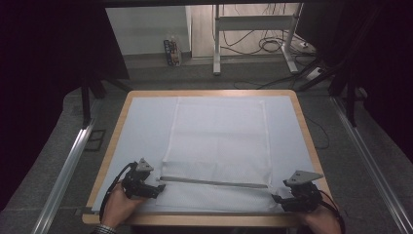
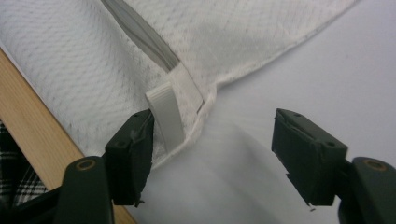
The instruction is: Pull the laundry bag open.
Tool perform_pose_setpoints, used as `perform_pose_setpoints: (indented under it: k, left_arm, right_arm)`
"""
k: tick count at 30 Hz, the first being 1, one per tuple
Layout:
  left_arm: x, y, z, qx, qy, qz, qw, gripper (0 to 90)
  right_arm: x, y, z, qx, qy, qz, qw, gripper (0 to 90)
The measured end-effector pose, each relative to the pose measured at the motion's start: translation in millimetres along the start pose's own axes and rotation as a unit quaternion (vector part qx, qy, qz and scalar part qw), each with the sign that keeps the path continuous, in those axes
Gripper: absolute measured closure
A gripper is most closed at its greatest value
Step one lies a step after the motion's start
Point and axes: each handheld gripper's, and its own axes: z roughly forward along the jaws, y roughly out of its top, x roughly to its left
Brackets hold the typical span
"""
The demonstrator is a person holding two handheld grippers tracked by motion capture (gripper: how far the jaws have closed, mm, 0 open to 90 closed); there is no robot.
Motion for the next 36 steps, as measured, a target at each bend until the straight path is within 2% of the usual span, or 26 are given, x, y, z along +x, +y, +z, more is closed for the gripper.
perform_pose_setpoints:
  k: [1,6,8,10,11,13,16,18,20,23,27,30,31,36]
  left_arm:
    - [-1.2,-0.5,-2.1,-0.009,-0.007,-0.002,0.9999,14.1]
    - [-4.0,-3.5,-8.9,-0.029,-0.011,-0.009,0.9995,5.7]
    - [-5.7,-8.4,-17.2,-0.055,-0.019,-0.022,0.9980,2.5]
    - [-6.3,-10.3,-20.7,-0.064,-0.019,-0.025,0.9975,1.6]
    - [-9.7,-15.3,-27.7,-0.076,-0.009,-0.021,0.9968,1.0]
    - [-12.6,-20.0,-33.0,-0.082,0.004,-0.013,0.9966,0.4]
    - [-14.6,-24.5,-36.2,-0.085,0.009,-0.013,0.9963,0.4]
    - [-17.8,-33.9,-38.6,-0.088,0.013,-0.009,0.9960,0.3]
    - [-18.8,-36.7,-38.4,-0.088,0.015,-0.009,0.9960,0.0]
    - [-22.3,-45.9,-36.9,-0.079,0.018,-0.009,0.9966,0.0]
    - [-24.4,-51.6,-34.3,-0.058,0.025,-0.005,0.9980,0.0]
    - [-25.4,-52.2,-36.3,-0.066,0.029,-0.004,0.9974,0.0]
    - [-25.3,-52.7,-36.3,-0.068,0.028,-0.005,0.9973,0.0]
    - [-24.5,-51.4,-35.1,-0.067,0.026,-0.006,0.9974,0.0]
  right_arm:
    - [0.8,1.2,0.6,-0.001,-0.001,-0.001,1.0000,28.6]
    - [3.1,3.6,2.1,-0.009,0.005,0.002,0.9999,19.9]
    - [4.5,4.9,0.5,-0.020,0.001,0.009,0.9998,13.6]
    - [4.9,4.9,-0.2,-0.023,0.003,0.012,0.9997,11.9]
    - [7.0,3.6,-1.9,-0.032,0.007,0.018,0.9993,8.5]
    - [8.6,1.2,-3.0,-0.035,0.007,0.021,0.9991,6.2]
    - [9.9,-2.7,-4.5,-0.040,0.007,0.030,0.9987,4.3]
    - [10.3,-7.4,-6.6,-0.046,0.013,0.045,0.9978,3.4]
    - [10.1,-8.6,-8.0,-0.049,0.011,0.047,0.9976,3.1]
    - [9.5,-10.5,-10.7,-0.060,0.013,0.055,0.9966,2.9]
    - [9.0,-9.4,-8.1,-0.044,0.020,0.058,0.9972,2.9]
    - [9.8,-8.5,-6.4,-0.035,0.019,0.056,0.9976,2.9]
    - [10.5,-8.2,-5.3,-0.029,0.015,0.048,0.9983,2.8]
    - [11.2,-8.3,-4.1,-0.020,0.012,0.050,0.9985,2.7]
